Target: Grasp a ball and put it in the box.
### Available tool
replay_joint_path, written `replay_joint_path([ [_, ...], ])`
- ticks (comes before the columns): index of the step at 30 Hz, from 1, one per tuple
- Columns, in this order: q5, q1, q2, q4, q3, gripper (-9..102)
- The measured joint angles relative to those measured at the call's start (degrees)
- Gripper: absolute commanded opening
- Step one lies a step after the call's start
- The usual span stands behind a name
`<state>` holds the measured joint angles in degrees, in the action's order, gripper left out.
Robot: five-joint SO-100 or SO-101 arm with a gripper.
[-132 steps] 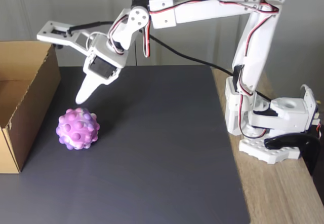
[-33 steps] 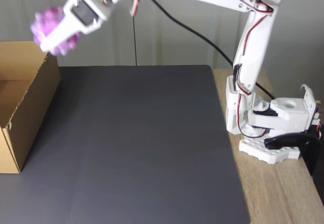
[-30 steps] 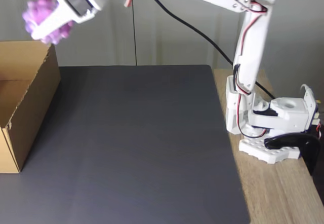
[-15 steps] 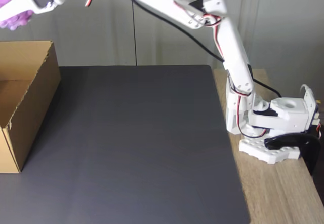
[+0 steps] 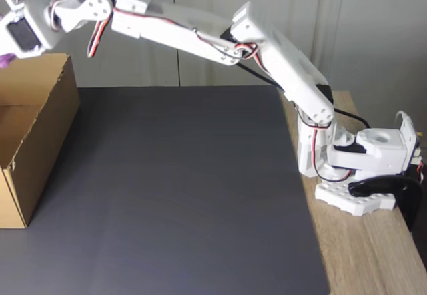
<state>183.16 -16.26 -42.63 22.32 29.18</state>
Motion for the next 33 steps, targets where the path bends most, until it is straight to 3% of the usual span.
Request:
replay_joint_path([
  [14, 1.23, 0.0, 14.33, -2.11, -14.5, 23],
  [25, 1.41, -0.26, 14.5, -2.02, -14.5, 49],
  [33, 1.76, -0.53, 14.5, -2.02, -14.85, 52],
])
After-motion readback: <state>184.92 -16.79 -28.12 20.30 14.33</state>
